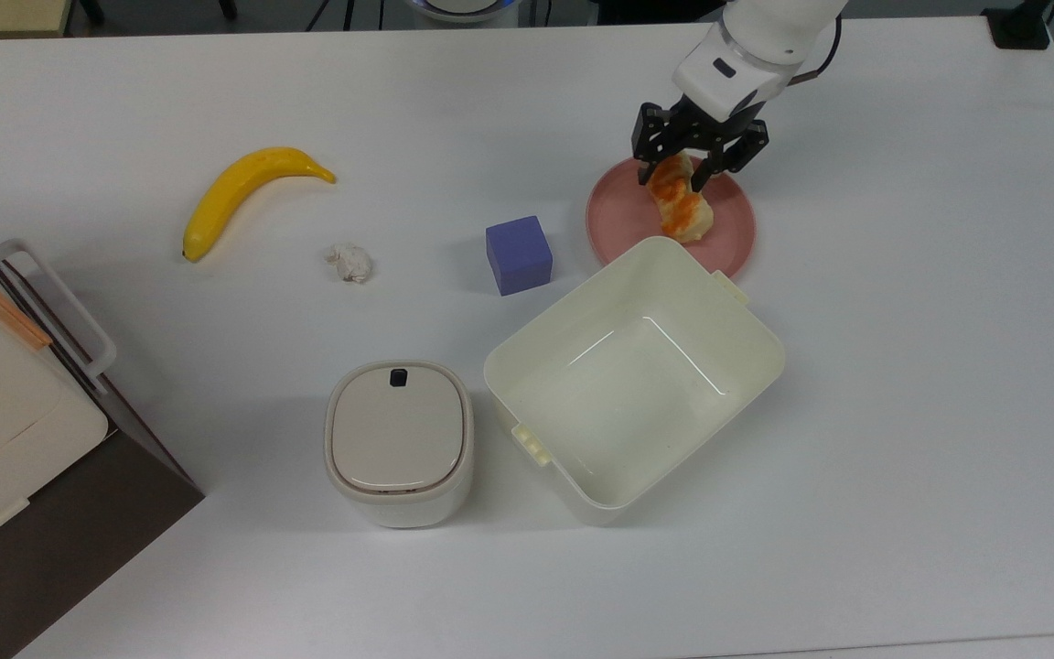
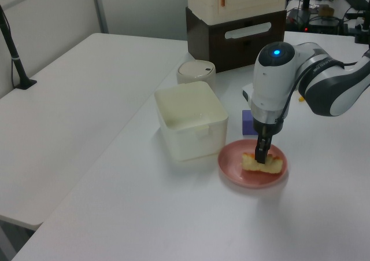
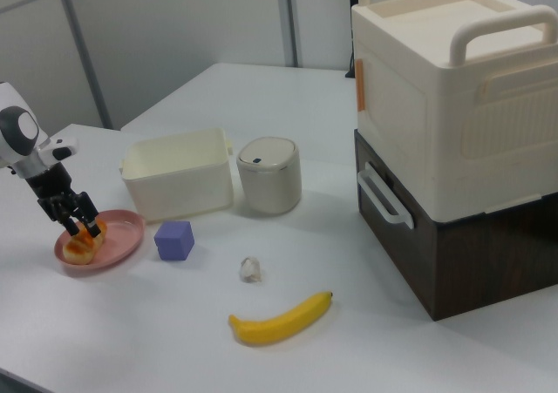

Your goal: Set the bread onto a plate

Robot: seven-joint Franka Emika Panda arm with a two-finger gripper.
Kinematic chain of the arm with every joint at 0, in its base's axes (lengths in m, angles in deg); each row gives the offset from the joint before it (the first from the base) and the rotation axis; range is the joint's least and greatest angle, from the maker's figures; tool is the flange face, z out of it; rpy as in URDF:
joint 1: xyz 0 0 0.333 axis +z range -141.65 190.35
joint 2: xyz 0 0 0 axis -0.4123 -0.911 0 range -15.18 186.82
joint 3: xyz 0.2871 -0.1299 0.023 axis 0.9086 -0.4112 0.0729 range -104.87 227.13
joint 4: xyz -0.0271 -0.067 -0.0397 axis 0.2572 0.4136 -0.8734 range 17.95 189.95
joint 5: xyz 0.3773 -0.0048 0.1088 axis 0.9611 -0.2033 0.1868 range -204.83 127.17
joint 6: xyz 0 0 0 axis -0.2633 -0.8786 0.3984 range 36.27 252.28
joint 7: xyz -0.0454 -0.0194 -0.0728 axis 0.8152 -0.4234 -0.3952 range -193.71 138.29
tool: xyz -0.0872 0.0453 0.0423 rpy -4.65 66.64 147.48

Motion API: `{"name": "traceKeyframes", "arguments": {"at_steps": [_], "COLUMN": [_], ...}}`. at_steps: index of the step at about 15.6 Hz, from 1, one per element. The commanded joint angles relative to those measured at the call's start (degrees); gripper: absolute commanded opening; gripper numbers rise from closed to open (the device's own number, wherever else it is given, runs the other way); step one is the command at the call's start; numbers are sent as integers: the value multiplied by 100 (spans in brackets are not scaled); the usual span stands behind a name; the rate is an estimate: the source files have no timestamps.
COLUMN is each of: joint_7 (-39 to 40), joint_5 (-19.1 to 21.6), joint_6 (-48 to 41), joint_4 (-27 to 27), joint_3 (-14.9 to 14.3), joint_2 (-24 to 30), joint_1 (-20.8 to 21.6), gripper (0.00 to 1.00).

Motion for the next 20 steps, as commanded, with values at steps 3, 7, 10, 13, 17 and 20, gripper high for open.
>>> {"name": "traceKeyframes", "arguments": {"at_steps": [3,7,10,13,17,20], "joint_7": [604,1421,1845,1827,2527,3722], "joint_5": [-95,2,344,345,345,423], "joint_6": [-488,-971,-1314,-1341,-1516,-2157], "joint_4": [-31,-390,-690,-690,-708,-1050], "joint_3": [-14,-14,-14,-5,3,-5], "joint_2": [83,118,100,109,153,250], "joint_1": [-10,-352,-468,-441,-931,-1529], "gripper": [100,100,100,100,100,100]}}
